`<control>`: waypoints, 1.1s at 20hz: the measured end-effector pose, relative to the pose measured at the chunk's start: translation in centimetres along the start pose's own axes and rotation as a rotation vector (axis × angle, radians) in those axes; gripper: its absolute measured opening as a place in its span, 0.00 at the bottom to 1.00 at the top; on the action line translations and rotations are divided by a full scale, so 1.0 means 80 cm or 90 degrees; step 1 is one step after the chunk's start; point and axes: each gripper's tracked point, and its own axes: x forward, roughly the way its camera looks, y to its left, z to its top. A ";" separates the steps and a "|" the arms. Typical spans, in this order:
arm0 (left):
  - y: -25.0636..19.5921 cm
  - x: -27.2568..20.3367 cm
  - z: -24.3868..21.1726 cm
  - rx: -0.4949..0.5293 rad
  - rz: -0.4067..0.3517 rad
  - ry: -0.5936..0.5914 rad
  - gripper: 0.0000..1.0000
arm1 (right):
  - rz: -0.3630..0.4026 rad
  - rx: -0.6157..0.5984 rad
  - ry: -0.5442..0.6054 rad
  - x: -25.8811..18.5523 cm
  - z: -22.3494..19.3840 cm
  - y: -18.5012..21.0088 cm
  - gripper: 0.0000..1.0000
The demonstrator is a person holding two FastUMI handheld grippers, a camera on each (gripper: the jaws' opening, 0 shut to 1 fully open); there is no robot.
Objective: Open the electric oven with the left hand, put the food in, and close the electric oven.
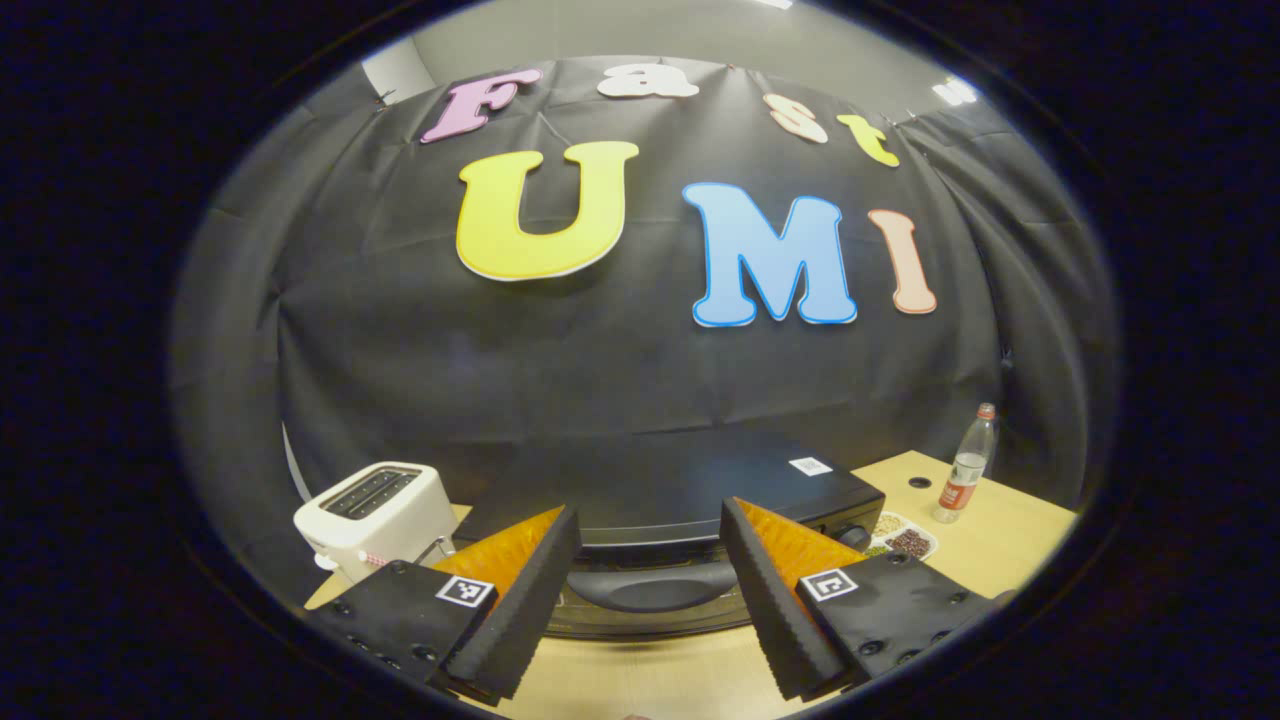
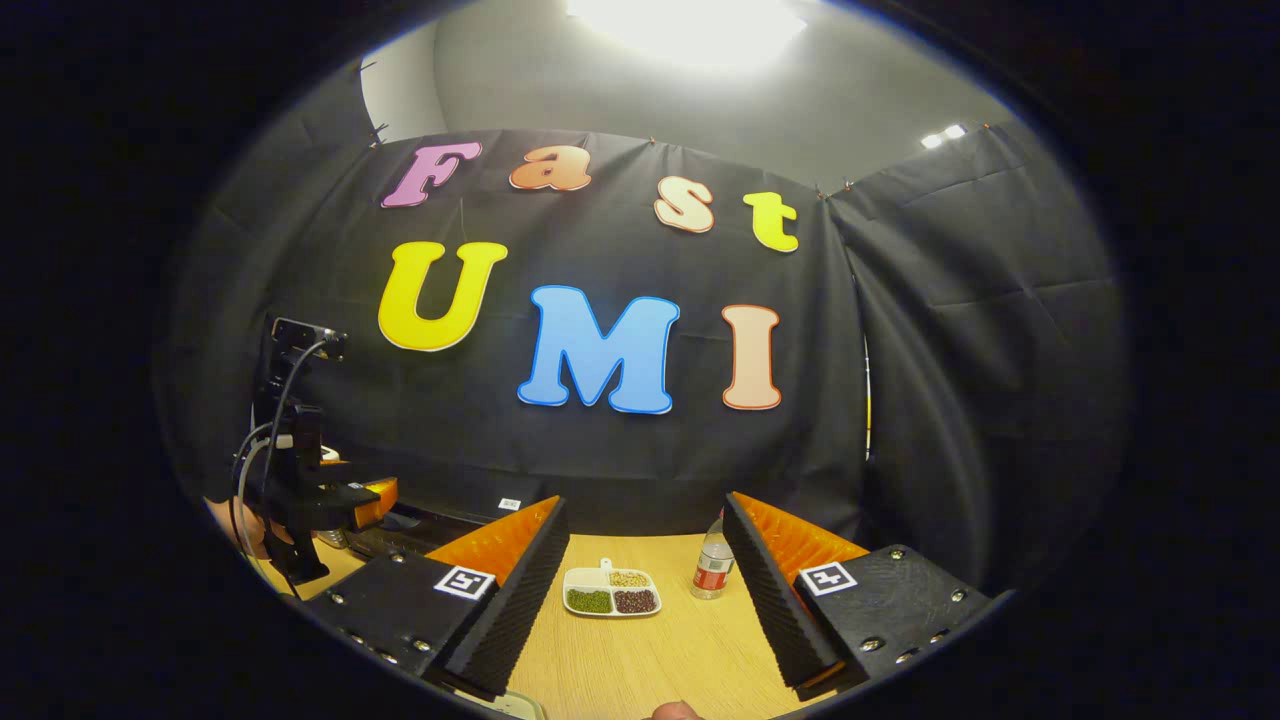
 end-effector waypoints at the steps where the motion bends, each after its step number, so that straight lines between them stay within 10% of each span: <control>1: 0.000 0.007 -0.008 -0.003 -0.004 0.006 1.00 | -0.006 -0.003 0.002 0.000 0.000 0.000 0.95; 22: -0.006 -0.020 -0.071 0.004 0.023 0.022 1.00 | -0.001 -0.010 0.014 -0.014 -0.003 -0.007 0.95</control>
